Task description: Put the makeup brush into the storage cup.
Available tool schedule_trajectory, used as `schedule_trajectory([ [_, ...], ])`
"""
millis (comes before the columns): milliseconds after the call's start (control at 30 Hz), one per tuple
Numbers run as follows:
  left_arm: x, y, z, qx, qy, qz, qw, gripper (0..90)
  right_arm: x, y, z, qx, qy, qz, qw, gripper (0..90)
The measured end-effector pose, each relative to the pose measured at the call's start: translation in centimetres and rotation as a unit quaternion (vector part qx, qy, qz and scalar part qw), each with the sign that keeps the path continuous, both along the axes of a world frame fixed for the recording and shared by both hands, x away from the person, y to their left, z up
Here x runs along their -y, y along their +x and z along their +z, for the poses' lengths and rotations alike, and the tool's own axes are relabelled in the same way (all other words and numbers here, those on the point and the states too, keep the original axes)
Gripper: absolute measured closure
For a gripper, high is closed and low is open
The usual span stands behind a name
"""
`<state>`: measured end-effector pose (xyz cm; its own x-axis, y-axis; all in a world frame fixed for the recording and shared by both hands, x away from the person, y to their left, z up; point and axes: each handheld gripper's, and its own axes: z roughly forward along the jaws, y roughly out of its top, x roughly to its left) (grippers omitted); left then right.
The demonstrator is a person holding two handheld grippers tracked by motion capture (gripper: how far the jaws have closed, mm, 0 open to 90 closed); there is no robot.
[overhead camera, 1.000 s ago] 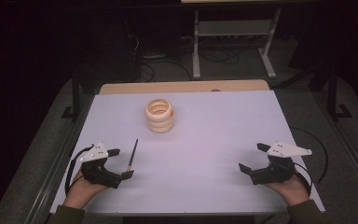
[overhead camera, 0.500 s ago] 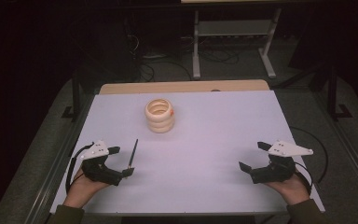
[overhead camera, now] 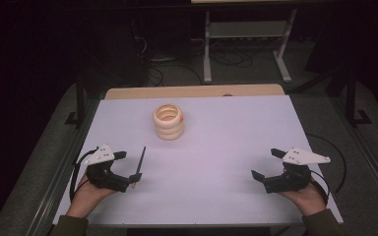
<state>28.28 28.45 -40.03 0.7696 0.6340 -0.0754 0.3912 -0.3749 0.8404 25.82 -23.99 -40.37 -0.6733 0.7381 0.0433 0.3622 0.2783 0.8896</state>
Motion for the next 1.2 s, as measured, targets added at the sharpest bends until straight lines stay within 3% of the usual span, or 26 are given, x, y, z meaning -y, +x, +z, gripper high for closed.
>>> schedule_trajectory([
  [600,0.2,1.0,0.7,0.003,-0.012,0.006,0.9999,0.3,0.0,0.0,0.1,-0.001,0.005,-0.003,1.0000,0.0],
  [1200,0.9,2.6,0.5,0.004,-0.007,0.007,0.9999,0.3,0.1,0.1,0.1,-0.001,0.009,-0.004,1.0000,0.0],
])
